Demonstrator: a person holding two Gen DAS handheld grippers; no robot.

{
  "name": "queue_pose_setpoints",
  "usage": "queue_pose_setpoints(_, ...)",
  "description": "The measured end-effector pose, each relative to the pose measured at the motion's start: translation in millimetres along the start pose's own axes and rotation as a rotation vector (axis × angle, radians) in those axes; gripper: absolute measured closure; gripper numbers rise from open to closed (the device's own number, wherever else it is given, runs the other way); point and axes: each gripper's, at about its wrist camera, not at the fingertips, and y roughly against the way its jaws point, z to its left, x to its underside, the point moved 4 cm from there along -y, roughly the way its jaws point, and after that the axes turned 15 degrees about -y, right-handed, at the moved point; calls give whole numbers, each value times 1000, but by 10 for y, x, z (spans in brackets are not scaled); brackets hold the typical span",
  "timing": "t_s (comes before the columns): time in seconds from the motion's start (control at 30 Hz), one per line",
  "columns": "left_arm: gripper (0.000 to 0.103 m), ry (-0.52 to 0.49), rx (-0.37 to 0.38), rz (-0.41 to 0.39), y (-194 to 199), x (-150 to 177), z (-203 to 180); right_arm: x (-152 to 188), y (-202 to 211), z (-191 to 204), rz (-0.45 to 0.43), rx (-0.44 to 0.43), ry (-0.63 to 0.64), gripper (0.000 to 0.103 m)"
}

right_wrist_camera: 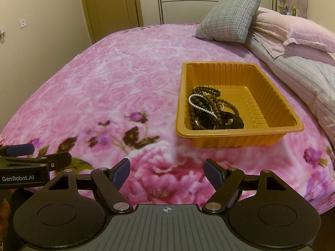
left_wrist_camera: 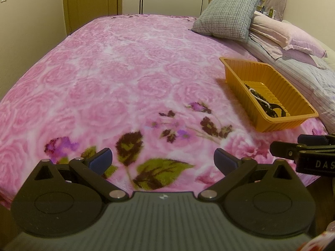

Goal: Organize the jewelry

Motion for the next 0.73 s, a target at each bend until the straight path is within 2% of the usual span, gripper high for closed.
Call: queue_pose_setpoints(0.73, 1, 1, 8, -23, 28, 6, -2, -10, 3, 2, -2, 1, -3, 26)
